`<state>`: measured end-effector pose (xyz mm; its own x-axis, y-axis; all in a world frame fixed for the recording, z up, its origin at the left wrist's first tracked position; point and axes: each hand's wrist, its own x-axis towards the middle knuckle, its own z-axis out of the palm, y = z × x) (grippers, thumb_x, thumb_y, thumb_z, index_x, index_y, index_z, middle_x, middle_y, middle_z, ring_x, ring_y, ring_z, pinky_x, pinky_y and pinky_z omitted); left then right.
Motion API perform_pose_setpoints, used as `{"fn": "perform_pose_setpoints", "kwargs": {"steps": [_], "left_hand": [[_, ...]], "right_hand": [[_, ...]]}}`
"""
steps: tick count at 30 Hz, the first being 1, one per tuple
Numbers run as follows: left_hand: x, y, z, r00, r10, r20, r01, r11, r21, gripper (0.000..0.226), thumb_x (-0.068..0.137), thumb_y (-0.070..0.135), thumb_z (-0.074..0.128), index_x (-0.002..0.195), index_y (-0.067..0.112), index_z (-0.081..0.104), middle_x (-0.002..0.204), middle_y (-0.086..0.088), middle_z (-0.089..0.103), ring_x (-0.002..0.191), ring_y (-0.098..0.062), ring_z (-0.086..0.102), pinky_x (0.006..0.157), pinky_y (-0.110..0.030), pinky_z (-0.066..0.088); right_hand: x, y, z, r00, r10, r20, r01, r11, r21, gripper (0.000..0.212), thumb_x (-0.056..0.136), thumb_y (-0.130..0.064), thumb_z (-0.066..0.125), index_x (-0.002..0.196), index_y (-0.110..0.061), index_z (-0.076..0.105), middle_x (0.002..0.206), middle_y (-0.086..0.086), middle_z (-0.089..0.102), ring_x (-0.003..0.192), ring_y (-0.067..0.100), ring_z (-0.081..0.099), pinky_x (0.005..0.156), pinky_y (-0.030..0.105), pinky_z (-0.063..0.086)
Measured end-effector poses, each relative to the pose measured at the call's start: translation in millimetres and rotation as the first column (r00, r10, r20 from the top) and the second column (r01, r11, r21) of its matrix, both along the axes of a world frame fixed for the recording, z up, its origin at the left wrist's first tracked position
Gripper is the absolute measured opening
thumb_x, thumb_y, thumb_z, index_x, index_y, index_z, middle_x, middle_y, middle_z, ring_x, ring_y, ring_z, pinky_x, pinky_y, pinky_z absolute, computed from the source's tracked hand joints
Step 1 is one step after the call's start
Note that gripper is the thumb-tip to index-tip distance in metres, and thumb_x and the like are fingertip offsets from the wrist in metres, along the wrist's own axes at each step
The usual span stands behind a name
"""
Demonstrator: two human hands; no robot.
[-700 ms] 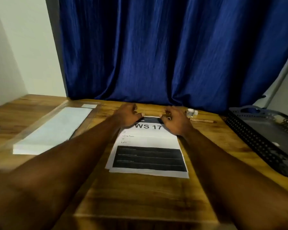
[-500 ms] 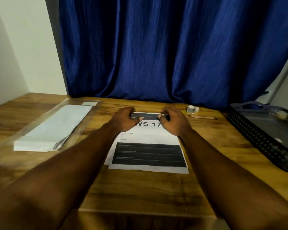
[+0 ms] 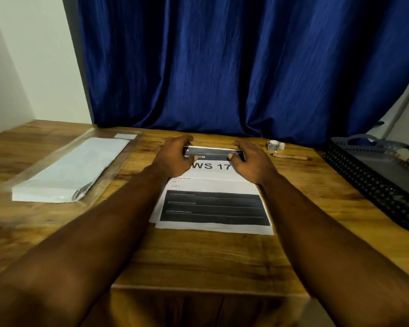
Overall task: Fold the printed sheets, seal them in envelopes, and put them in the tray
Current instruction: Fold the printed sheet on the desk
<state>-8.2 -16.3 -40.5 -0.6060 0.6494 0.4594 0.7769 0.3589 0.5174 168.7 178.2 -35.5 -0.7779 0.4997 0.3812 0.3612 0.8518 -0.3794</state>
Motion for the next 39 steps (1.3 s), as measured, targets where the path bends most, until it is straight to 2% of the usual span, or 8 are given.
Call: {"fn": "perform_pose_setpoints", "kwargs": {"steps": [5,10,15,19,23,27,30,39], "left_hand": [[2,1,0,0.992,0.046,-0.114,-0.048,0.999,-0.018,0.058,0.088,0.023,0.079,0.141,0.031,0.055,0.143,0.007,0.06,0.139,-0.02,0.045,0.11,-0.044,0.02],[1,4,2,0.981,0.08,-0.177,-0.073,0.996,0.046,0.042,0.091,0.016,0.073,0.129,0.032,0.066,0.132,0.007,0.066,0.133,-0.02,0.05,0.096,-0.035,0.014],[-8,10,2,0.985,0.004,-0.171,0.008,0.998,0.068,0.02,0.094,0.025,0.072,0.11,0.037,0.074,0.112,0.013,0.068,0.113,-0.016,0.06,0.109,-0.054,0.038],[-4,5,11,0.982,-0.028,-0.186,0.064,0.98,0.19,0.014,0.098,0.022,0.069,0.109,0.028,0.074,0.1,0.013,0.062,0.094,-0.011,0.059,0.09,-0.035,0.05],[0,-6,12,0.976,-0.036,-0.214,0.081,0.975,0.205,0.013,0.096,0.016,0.07,0.105,0.023,0.075,0.095,0.013,0.067,0.087,-0.008,0.061,0.082,-0.031,0.05],[2,-7,11,0.98,-0.071,-0.184,0.088,0.992,0.087,0.019,0.091,0.007,0.072,0.094,0.026,0.073,0.088,0.012,0.071,0.08,-0.004,0.064,0.074,-0.031,0.058],[3,-4,14,0.982,-0.077,-0.174,0.083,0.996,0.026,0.023,0.087,0.004,0.073,0.089,0.028,0.071,0.086,0.012,0.071,0.08,-0.005,0.064,0.072,-0.034,0.058],[4,-1,15,0.984,-0.142,-0.109,0.129,0.984,-0.123,0.019,0.086,0.005,0.071,0.089,0.024,0.075,0.09,0.007,0.074,0.087,-0.013,0.067,0.081,-0.04,0.061]], "right_hand": [[-1,1,-1,0.999,-0.025,-0.042,0.027,0.999,0.024,0.065,0.102,-0.051,0.061,0.158,-0.023,0.044,0.161,0.006,0.048,0.147,0.03,0.043,0.121,0.047,0.039],[0,3,2,0.999,-0.008,-0.047,0.012,0.995,0.101,0.073,0.098,-0.062,0.062,0.158,-0.027,0.04,0.158,0.003,0.049,0.143,0.028,0.045,0.117,0.047,0.04],[2,12,12,0.996,0.073,-0.045,-0.067,0.99,0.127,0.095,0.08,-0.072,0.078,0.156,-0.03,0.042,0.152,0.0,0.052,0.137,0.024,0.048,0.115,0.048,0.037],[-1,11,18,0.998,0.056,-0.014,-0.053,0.98,0.19,0.087,0.078,-0.072,0.078,0.15,-0.035,0.047,0.146,-0.001,0.06,0.132,0.024,0.054,0.114,0.051,0.038],[-3,5,22,0.998,0.035,-0.053,-0.019,0.958,0.285,0.063,0.084,-0.048,0.084,0.14,-0.036,0.056,0.135,-0.006,0.068,0.125,0.02,0.058,0.113,0.048,0.029],[-5,0,23,0.998,0.014,-0.055,0.005,0.939,0.345,0.018,0.092,-0.032,0.076,0.11,-0.033,0.072,0.103,-0.011,0.075,0.101,0.017,0.054,0.093,0.04,0.023],[-11,3,19,0.999,0.001,-0.05,0.021,0.903,0.428,0.018,0.088,-0.019,0.072,0.099,-0.032,0.075,0.094,-0.008,0.074,0.087,0.019,0.057,0.085,0.038,0.018],[-9,-2,24,0.988,0.115,0.105,-0.136,0.965,0.223,0.029,0.084,-0.027,0.064,0.107,-0.026,0.082,0.103,-0.01,0.079,0.096,0.016,0.067,0.103,0.041,0.051]]}}
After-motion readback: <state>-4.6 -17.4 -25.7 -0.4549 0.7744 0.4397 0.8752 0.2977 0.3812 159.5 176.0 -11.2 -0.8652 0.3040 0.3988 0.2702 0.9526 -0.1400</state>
